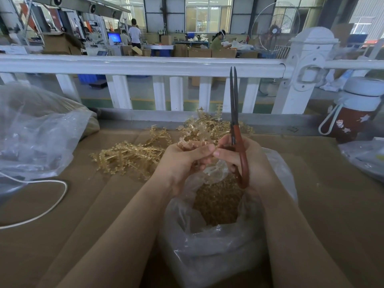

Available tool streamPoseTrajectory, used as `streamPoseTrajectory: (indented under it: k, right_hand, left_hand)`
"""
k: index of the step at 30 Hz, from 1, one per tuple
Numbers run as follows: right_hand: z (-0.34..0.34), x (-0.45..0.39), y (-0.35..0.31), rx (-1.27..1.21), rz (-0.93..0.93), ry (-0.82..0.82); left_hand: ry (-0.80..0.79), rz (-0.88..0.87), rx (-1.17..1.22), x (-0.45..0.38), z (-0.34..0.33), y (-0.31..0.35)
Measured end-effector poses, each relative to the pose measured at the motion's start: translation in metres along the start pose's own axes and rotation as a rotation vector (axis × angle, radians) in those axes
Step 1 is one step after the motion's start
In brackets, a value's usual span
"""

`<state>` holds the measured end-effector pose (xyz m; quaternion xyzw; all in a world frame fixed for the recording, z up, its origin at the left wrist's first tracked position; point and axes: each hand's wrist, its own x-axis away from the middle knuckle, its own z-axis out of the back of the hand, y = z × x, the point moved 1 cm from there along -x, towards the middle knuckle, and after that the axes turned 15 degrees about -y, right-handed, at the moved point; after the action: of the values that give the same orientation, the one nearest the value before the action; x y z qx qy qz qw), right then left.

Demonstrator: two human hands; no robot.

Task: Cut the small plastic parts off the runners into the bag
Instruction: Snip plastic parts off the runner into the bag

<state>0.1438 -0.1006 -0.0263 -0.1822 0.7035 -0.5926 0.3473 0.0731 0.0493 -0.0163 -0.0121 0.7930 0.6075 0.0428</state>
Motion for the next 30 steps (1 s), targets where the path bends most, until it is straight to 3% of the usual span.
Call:
streamPoseTrajectory:
  k: [5,9,30]
  right_hand:
    - [-0.002,0.001,-0.001,0.051,0.02,0.013]
    - [-0.002,-0.001,-0.002,0.298,-0.033,0.132]
    - [0.005,0.005,0.016,0.826,-0.09,0.08]
  left_hand:
    - [-0.016,-0.04,0.0,0.001,0.001,0.0]
    - [0.047,-0.078,0.105,-0.002,0.004,0.001]
    - [0.198,-0.275,-0.063,-0.002,0.005,0.002]
